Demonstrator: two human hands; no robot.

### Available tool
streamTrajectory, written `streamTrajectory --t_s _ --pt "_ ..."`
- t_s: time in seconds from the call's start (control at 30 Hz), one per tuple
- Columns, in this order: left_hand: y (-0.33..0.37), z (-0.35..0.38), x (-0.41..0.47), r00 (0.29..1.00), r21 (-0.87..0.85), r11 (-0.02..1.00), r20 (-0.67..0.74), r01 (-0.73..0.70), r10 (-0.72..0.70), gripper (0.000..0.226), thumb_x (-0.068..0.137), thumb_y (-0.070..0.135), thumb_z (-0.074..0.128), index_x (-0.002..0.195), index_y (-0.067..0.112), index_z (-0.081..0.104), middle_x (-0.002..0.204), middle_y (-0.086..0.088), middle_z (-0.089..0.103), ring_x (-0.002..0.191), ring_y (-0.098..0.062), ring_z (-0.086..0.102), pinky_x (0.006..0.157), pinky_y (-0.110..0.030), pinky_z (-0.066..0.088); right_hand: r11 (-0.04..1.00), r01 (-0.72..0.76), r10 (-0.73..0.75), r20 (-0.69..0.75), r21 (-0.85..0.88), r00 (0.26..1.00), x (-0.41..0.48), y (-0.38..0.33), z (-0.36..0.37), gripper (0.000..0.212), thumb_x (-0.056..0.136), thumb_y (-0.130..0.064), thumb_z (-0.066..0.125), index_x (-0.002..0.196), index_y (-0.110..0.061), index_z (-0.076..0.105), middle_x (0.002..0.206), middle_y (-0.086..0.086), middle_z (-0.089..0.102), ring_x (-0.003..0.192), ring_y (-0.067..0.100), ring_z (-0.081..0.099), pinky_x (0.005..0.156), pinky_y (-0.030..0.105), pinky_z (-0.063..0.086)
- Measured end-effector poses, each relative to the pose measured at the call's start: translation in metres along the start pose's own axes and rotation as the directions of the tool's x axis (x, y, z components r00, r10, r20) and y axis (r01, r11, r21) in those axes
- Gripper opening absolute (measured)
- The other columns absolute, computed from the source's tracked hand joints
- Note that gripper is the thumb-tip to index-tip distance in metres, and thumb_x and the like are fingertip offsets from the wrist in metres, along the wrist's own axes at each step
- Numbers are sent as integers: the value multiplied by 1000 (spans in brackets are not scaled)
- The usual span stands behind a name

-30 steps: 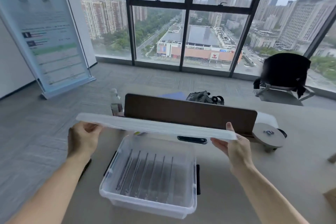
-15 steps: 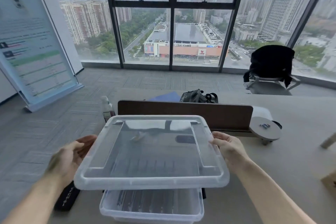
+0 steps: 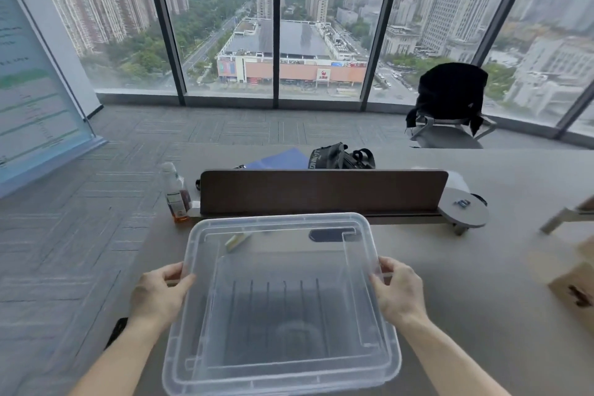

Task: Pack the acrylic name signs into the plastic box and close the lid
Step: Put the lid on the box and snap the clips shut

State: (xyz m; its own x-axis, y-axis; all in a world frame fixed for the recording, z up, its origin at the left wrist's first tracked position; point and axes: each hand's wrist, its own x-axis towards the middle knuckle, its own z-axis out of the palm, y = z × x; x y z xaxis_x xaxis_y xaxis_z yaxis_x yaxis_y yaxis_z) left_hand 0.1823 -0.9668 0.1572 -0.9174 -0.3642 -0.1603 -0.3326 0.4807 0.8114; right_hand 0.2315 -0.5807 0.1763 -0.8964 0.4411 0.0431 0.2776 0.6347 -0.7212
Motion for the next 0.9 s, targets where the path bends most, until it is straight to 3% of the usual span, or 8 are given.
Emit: streamTrajectory --t_s 0.13,0.3,0.43,0.57,0.9 --pt "-11 20 4 999 93 995 -25 -26 28 33 87 20 80 118 8 77 104 -13 80 87 -27 69 75 -35 49 998 -41 39 -43 -42 998 4 17 24 27 87 -12 71 114 -11 72 100 4 72 90 18 65 87 29 52" --pt "-22 40 13 999 129 992 -37 -7 12 35 86 22 81 116 7 77 108 -12 80 104 -33 72 85 -40 52 994 -100 99 -38 -35 994 13 36 39 20 86 -12 73 105 -12 72 87 -6 68 86 16 64 85 27 50" --pt "-42 59 20 999 147 989 -33 30 -26 31 85 20 81 113 7 79 104 -12 81 102 -32 74 81 -39 50 990 -128 128 -2 -50 992 18 58 58 17 85 -11 73 102 -15 74 84 -9 67 84 15 64 81 24 46" --pt "-58 74 25 999 180 982 -13 52 -50 25 85 26 80 108 15 81 98 -5 82 97 -29 74 78 -36 50 983 -173 175 33 -67 984 20 80 74 18 85 -12 71 102 -17 74 90 -5 73 90 19 68 85 30 51" --pt "-66 95 32 996 268 960 -60 78 -64 27 87 28 78 111 17 80 102 -6 81 101 -33 74 83 -38 52 984 -166 169 47 -69 984 30 98 83 20 89 -17 69 109 -17 73 97 -2 72 91 17 67 87 33 53"
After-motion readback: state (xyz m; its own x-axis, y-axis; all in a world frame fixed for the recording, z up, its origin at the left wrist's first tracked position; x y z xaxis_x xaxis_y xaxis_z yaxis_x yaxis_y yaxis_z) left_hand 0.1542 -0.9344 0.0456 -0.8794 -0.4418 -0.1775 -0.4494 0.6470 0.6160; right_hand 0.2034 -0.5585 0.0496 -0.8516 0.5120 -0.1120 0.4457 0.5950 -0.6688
